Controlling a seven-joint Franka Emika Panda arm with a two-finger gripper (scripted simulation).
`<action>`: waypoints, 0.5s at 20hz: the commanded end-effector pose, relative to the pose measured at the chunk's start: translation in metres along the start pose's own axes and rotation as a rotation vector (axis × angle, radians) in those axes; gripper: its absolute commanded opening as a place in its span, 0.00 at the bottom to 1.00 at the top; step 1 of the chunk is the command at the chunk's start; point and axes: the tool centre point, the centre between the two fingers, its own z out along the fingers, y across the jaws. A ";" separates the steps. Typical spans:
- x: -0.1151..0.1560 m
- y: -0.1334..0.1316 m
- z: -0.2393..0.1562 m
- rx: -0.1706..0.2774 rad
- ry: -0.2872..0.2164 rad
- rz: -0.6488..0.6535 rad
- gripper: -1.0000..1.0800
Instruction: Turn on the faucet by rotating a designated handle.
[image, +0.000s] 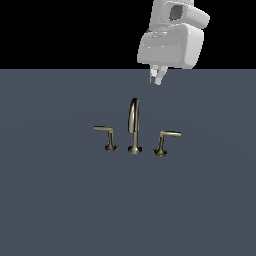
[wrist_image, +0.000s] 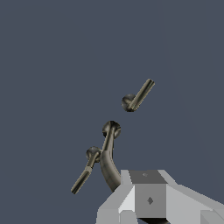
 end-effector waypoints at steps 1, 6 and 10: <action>0.017 -0.004 0.021 -0.002 0.013 0.090 0.00; 0.049 -0.006 0.065 -0.007 0.047 0.263 0.00; 0.073 -0.003 0.097 -0.011 0.078 0.387 0.00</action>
